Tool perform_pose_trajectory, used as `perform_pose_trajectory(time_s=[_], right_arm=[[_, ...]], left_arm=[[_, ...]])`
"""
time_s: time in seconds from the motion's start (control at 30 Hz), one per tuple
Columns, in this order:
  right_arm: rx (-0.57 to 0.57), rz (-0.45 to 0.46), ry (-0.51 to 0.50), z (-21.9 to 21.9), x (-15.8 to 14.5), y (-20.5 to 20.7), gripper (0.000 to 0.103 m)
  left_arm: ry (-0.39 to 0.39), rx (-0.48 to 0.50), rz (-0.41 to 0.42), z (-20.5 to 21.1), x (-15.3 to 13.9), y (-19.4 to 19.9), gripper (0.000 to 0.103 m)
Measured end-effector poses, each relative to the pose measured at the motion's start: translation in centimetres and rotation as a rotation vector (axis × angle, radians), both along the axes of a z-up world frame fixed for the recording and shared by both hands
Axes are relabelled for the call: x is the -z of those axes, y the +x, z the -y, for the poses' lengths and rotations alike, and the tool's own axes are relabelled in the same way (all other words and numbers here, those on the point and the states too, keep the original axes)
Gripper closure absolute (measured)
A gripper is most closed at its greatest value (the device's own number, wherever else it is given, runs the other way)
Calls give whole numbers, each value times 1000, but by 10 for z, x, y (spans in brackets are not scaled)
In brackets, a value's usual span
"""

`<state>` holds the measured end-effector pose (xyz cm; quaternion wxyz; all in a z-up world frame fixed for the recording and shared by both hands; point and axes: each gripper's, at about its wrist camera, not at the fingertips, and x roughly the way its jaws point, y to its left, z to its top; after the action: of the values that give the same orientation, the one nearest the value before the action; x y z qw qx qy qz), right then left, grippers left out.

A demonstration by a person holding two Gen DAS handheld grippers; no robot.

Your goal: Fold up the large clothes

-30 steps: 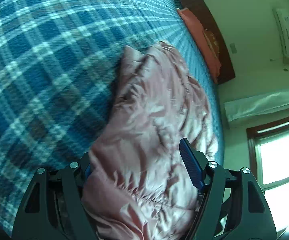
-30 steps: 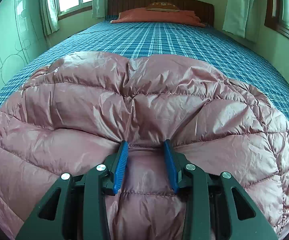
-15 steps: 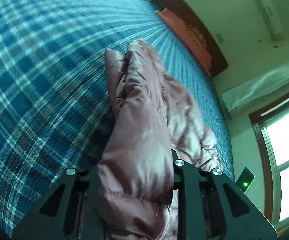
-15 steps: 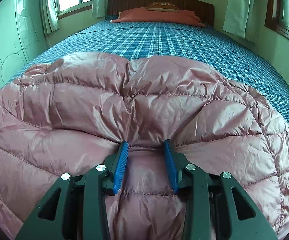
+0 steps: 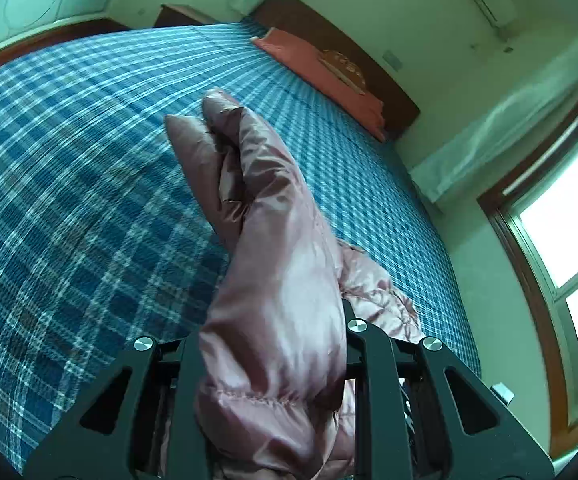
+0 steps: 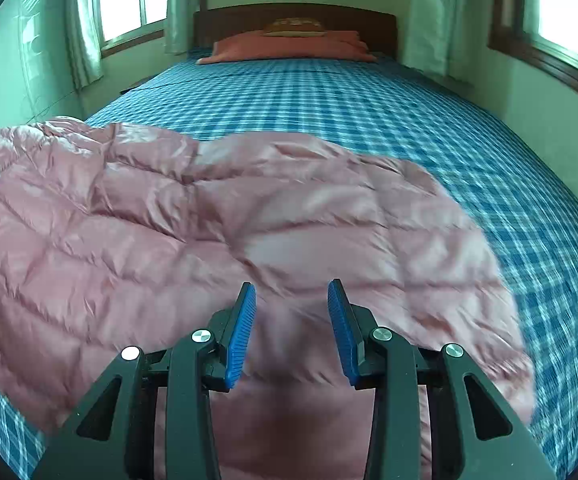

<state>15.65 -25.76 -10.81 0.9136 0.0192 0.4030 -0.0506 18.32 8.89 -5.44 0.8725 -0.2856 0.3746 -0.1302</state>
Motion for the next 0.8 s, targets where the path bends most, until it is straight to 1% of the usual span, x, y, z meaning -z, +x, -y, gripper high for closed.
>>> perform_pose_trajectory(time_s=[0.13, 0.27, 0.3, 0.37, 0.53, 0.67, 0.8], right_arm=[[64, 3, 0, 27, 2, -20, 65], [131, -8, 4, 48, 6, -35, 65], [143, -18, 14, 57, 10, -37, 62], [153, -28, 37, 62, 19, -42, 56], [146, -45, 90, 69, 40, -43, 55], [145, -45, 101, 69, 42, -43, 55], [145, -38, 103, 67, 43, -42, 55]], left_arm=[[34, 31, 24, 18, -11, -2, 81], [66, 52, 37, 34, -14, -5, 81], [77, 59, 38, 39, -14, -6, 81], [96, 66, 39, 47, -13, -7, 81], [131, 93, 39, 70, -8, -7, 81], [159, 121, 41, 92, -7, -7, 81], [209, 173, 50, 122, -4, -7, 81]])
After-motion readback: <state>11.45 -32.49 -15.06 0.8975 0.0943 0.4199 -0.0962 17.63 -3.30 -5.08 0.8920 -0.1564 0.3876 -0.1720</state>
